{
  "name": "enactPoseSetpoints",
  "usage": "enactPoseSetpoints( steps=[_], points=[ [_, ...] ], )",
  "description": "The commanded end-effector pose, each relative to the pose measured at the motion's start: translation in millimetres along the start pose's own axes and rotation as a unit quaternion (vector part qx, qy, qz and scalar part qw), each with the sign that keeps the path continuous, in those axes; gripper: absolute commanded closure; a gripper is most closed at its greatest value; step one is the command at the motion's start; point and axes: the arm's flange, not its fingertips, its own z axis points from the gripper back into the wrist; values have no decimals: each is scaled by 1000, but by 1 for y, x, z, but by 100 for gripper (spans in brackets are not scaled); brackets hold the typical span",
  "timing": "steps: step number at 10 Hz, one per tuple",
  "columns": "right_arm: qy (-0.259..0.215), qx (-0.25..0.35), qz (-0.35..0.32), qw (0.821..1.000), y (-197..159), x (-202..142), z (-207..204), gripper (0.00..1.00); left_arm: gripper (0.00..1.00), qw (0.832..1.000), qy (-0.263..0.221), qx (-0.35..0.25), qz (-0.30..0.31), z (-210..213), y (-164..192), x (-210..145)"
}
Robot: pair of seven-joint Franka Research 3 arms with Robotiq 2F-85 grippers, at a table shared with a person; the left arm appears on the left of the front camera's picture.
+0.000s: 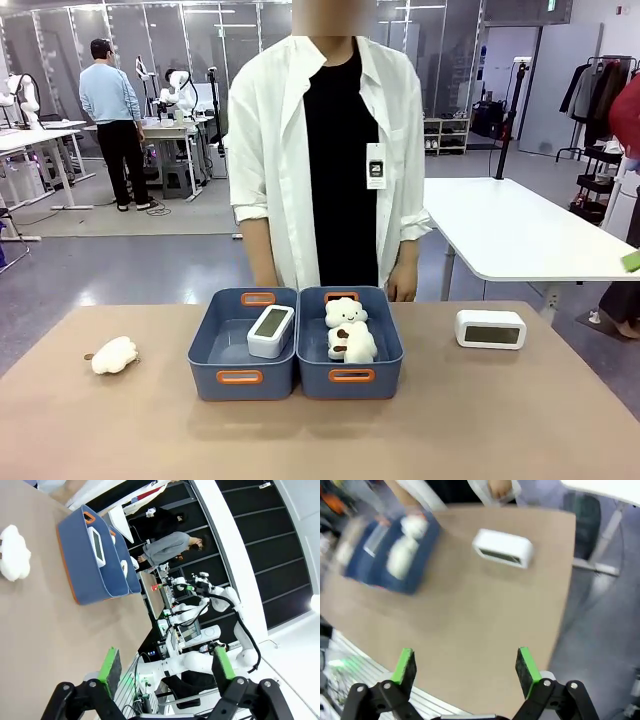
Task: Sort the digital clocks into the basket.
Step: Pick up the Digital clock from the table and place it into the empty Plastic storage basket.
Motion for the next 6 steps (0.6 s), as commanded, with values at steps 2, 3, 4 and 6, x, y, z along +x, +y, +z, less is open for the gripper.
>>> enactPoseSetpoints(
  steps=[2,3,4,6],
  points=[
    [115,-100,77,985,-27,46,-56,0,7,1000,3,1,0,0,-4,-4],
    [125,-93,93,983,-21,54,-73,0,7,1000,3,1,0,0,-4,-4],
    [125,-102,92,983,-23,64,-88,0,7,1000,3,1,0,0,-4,-4],
    [129,-94,101,982,-24,54,-91,0,7,1000,3,1,0,0,-4,-4]
  ],
)
